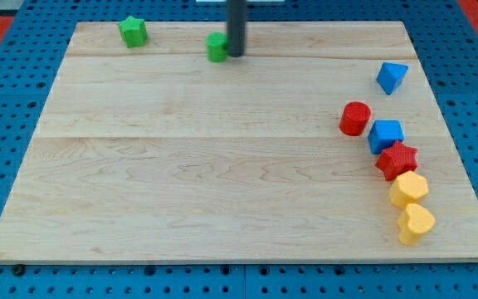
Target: Point your arm at the red circle
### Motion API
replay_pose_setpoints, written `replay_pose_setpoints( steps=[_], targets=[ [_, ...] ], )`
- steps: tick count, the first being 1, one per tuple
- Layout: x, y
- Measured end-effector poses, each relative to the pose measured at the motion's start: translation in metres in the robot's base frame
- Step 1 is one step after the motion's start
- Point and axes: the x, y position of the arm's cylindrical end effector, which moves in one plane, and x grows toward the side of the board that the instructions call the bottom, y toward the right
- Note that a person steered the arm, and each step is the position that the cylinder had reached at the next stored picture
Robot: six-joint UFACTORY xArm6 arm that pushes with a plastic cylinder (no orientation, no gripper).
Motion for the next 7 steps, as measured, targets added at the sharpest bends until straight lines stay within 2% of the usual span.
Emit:
replay_pose_setpoints(
  steps=[1,3,5,7],
  targets=[
    [-0.023,-0.06],
    [-0.029,-0.124],
    [0.036,-0.049],
    [0.038,-0.049]
  ],
)
